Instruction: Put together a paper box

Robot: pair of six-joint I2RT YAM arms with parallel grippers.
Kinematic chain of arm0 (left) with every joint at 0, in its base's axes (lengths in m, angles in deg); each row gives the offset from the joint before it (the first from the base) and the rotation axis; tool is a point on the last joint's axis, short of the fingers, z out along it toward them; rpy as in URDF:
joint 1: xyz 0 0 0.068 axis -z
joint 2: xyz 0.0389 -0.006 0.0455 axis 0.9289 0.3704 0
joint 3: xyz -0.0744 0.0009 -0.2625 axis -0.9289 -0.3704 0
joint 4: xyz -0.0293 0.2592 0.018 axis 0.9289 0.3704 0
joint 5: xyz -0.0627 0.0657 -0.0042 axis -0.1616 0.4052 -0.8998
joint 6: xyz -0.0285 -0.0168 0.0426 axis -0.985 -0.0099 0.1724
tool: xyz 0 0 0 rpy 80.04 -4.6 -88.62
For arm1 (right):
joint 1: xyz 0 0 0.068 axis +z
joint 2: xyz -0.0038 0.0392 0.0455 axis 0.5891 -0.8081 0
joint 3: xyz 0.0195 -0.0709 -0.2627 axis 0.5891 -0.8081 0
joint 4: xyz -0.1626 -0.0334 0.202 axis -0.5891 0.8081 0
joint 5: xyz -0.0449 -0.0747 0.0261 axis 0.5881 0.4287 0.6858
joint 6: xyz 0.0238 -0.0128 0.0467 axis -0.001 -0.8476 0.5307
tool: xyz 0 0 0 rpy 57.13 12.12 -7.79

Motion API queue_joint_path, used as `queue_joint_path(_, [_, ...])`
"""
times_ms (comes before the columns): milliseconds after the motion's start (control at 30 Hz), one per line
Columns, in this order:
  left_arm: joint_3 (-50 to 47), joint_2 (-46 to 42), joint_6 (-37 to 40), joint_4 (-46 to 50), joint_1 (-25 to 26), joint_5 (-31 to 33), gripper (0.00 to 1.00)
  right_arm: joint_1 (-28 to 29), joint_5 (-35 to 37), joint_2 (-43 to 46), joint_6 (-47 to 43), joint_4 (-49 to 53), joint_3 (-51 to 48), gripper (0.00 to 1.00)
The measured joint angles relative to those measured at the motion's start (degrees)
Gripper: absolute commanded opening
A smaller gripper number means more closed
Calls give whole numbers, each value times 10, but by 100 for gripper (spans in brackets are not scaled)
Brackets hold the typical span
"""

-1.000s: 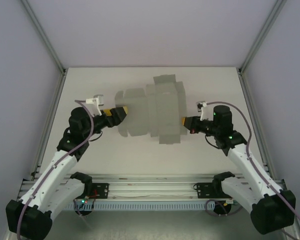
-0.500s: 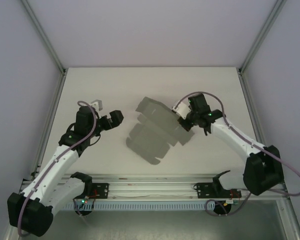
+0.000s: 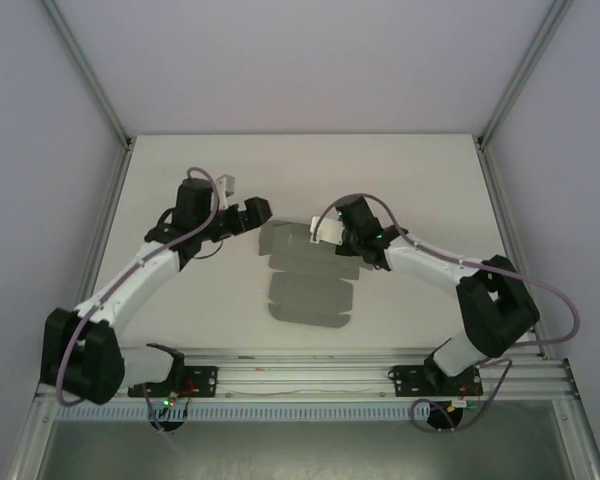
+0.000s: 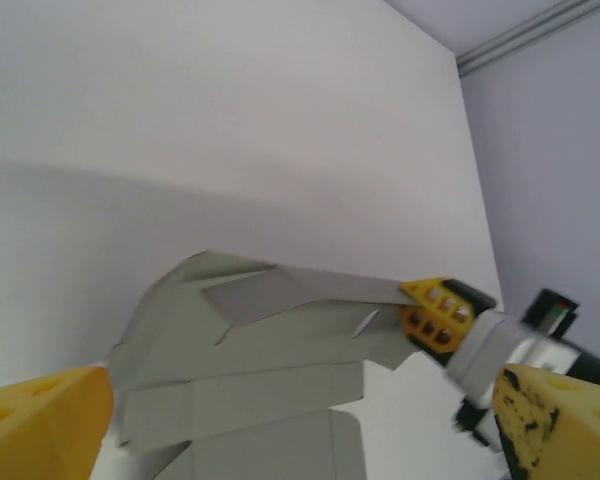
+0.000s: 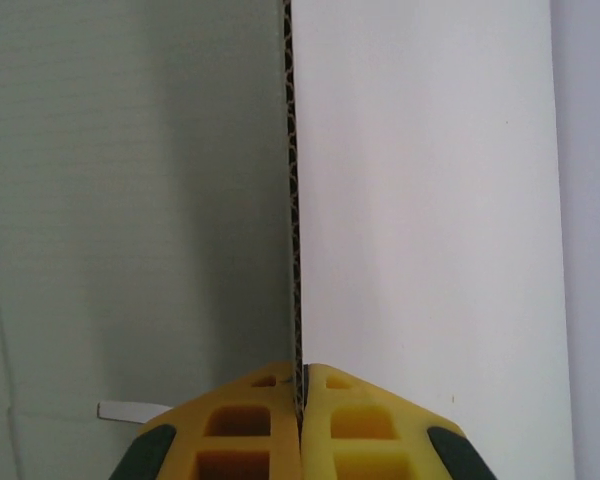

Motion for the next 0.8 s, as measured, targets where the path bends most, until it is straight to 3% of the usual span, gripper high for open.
queue_joint_path(167, [76, 97, 9, 5, 22, -21, 73, 3, 18, -26, -1, -21, 5, 0])
queue_joint_path(433, [144, 206, 42, 44, 36, -38, 63, 4, 13, -27, 14, -31, 8, 0])
queue_joint_path(733, [158, 260, 38, 41, 40, -82, 58, 6, 3, -27, 34, -63, 6, 0])
queue_joint_path(800, [157, 260, 25, 19, 40, -97, 52, 6, -1, -27, 38, -75, 3, 0])
